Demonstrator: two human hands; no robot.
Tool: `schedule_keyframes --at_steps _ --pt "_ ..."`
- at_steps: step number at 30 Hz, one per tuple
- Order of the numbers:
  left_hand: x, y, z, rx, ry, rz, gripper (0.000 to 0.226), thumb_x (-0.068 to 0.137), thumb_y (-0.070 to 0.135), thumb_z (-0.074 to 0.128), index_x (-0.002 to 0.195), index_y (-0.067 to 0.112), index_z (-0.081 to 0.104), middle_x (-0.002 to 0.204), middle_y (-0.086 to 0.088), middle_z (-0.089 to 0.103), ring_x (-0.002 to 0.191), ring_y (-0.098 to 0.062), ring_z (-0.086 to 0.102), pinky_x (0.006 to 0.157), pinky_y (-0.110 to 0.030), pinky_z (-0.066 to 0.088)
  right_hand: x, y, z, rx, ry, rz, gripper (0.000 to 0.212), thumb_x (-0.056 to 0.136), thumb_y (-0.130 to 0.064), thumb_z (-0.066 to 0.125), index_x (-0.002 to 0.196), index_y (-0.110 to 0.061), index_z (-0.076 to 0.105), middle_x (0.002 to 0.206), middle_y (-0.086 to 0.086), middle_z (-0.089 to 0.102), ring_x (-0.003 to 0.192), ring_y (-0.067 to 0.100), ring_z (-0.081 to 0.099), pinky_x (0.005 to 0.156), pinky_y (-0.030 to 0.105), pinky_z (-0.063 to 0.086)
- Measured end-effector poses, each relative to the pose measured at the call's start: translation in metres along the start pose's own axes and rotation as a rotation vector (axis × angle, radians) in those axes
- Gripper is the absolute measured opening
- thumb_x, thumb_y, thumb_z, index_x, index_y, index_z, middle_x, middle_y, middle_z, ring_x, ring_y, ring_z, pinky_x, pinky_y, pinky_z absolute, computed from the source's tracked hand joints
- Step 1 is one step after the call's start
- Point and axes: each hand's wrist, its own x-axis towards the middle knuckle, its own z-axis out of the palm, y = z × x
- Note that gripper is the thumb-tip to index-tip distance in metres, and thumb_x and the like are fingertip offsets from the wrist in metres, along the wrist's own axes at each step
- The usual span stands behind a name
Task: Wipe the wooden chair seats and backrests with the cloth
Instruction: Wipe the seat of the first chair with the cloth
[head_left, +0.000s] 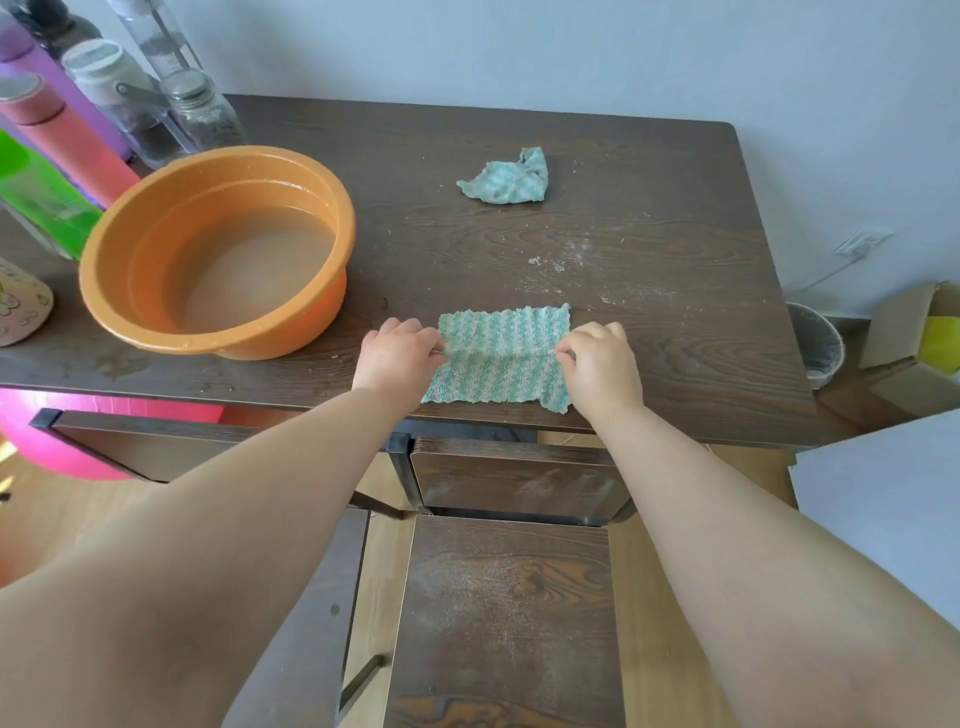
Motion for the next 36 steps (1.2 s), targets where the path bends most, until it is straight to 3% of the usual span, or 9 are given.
schedule_keyframes --at_steps 4,8,11,17,26,30,36 --pt "-0.021 0.008 -0.019 -0.047 -0.008 -0.002 0.020 0.101 0.035 0.051 0.109 0.024 0.067 0.109 0.001 0.058 0.105 -0.025 0.047 0.090 -0.041 0.040 -0.019 -0.008 -0.021 0.057 -0.083 0.061 0.018 0.100 -0.015 0.045 0.088 -0.013 0.059 0.090 0.004 0.064 0.109 0.024 0.046 0.072 0.039 0.047" --pt "-0.049 0.017 -0.041 -0.087 0.001 0.014 0.018 0.101 0.035 0.051 0.105 0.027 0.066 0.106 0.004 0.061 0.103 -0.024 0.051 0.088 -0.041 0.039 -0.047 -0.017 -0.046 0.098 -0.083 0.105 0.016 0.101 -0.015 0.044 0.096 -0.017 0.059 0.095 0.006 0.061 0.112 0.028 0.049 0.070 0.035 0.045" --pt "-0.076 0.020 -0.052 -0.105 -0.008 0.038 0.016 0.100 0.035 0.050 0.101 0.029 0.065 0.104 0.007 0.065 0.101 -0.023 0.053 0.086 -0.041 0.038 -0.073 -0.026 -0.061 0.088 -0.068 0.090 0.018 0.101 -0.017 0.046 0.100 -0.018 0.063 0.095 0.005 0.065 0.104 0.024 0.049 0.076 0.038 0.047" --pt "-0.140 0.017 -0.058 -0.125 -0.073 0.075 0.012 0.099 0.035 0.052 0.096 0.030 0.063 0.098 0.010 0.064 0.099 -0.020 0.055 0.083 -0.037 0.033 -0.144 -0.043 -0.073 0.064 -0.059 0.092 0.018 0.101 -0.017 0.047 0.101 -0.016 0.066 0.092 0.001 0.068 0.109 0.024 0.047 0.085 0.042 0.049" --pt "-0.241 0.011 -0.043 -0.174 -0.195 0.093 0.011 0.097 0.032 0.053 0.091 0.029 0.062 0.092 0.012 0.062 0.091 -0.017 0.057 0.091 -0.043 0.045 -0.245 -0.052 -0.047 0.039 -0.135 0.118 0.017 0.099 -0.015 0.047 0.093 -0.018 0.063 0.092 0.004 0.063 0.099 0.021 0.049 0.076 0.040 0.049" --pt "-0.280 0.012 -0.023 -0.162 -0.271 0.051 0.013 0.098 0.033 0.053 0.093 0.026 0.062 0.092 0.009 0.064 0.090 -0.019 0.059 0.089 -0.041 0.045 -0.281 -0.045 -0.024 0.045 -0.175 0.130 0.017 0.098 -0.017 0.049 0.090 -0.021 0.063 0.086 -0.004 0.060 0.095 0.019 0.052 0.074 0.040 0.052" --pt "-0.331 0.014 0.031 -0.200 -0.404 -0.032 0.010 0.097 0.031 0.056 0.095 0.025 0.064 0.090 0.005 0.065 0.090 -0.023 0.059 0.081 -0.035 0.043 -0.322 -0.014 0.027 0.101 -0.277 0.168 0.017 0.097 -0.016 0.052 0.095 -0.021 0.067 0.087 0.000 0.067 0.089 0.022 0.056 0.086 0.038 0.049"
